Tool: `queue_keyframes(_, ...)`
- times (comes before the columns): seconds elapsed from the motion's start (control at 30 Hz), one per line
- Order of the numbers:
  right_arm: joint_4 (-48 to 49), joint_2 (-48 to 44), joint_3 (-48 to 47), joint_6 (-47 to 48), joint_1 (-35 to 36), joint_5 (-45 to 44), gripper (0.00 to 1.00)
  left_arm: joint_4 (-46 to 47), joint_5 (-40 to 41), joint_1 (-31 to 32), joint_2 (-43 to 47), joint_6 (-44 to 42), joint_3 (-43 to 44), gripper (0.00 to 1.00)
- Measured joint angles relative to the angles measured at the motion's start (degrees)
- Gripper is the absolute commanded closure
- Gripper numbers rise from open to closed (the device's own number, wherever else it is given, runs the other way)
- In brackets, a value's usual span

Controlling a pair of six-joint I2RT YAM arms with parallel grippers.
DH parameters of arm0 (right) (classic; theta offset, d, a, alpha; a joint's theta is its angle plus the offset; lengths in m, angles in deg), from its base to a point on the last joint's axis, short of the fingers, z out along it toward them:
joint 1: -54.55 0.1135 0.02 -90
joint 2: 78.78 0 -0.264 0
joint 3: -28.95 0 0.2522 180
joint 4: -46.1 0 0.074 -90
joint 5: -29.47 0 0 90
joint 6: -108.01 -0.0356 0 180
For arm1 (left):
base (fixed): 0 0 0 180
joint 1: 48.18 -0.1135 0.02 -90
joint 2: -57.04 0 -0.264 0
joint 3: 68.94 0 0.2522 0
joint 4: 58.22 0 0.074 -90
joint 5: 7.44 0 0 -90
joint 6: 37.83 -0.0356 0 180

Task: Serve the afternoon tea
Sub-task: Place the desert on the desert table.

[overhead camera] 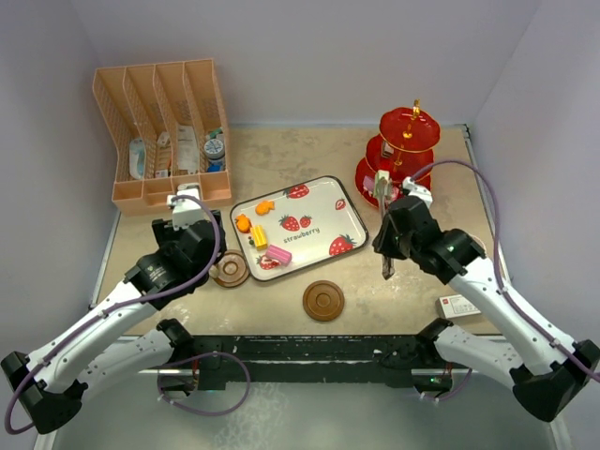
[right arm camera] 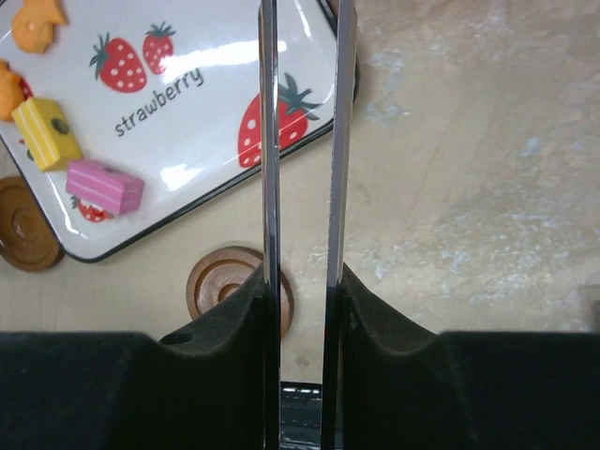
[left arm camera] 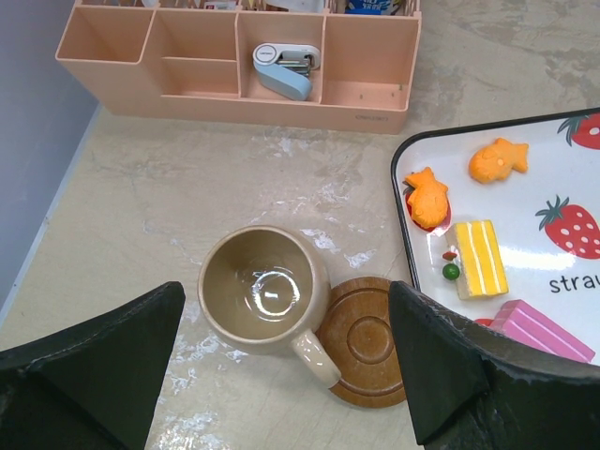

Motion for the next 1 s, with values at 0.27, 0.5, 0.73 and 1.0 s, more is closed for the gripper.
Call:
queue_keyframes(0.27, -3.1, -1.8, -2.9, 2.2, -11.9, 2.7, 0.75, 0.0, 0.0, 0.0, 0.3, 0.0, 0.0, 0.13)
queue_keyframes(0.5, -2.1, -0.9, -3.2, 6.5, -21.0, 8.5, 0.76, 0.0, 0.0, 0.0, 1.5, 0.0, 0.0, 0.13)
queue_keyframes(0.73, 3.3, 4.0, -3.3, 11.6, -29.9, 16.8, 0.77, 0.0, 0.0, 0.0, 1.6, 0.0, 0.0, 0.13)
queue_keyframes(1.0, 7.8, 9.3, -4.5, 16.4, -33.4, 21.3, 0.77, 0.0, 0.0, 0.0, 1.5, 0.0, 0.0, 0.13)
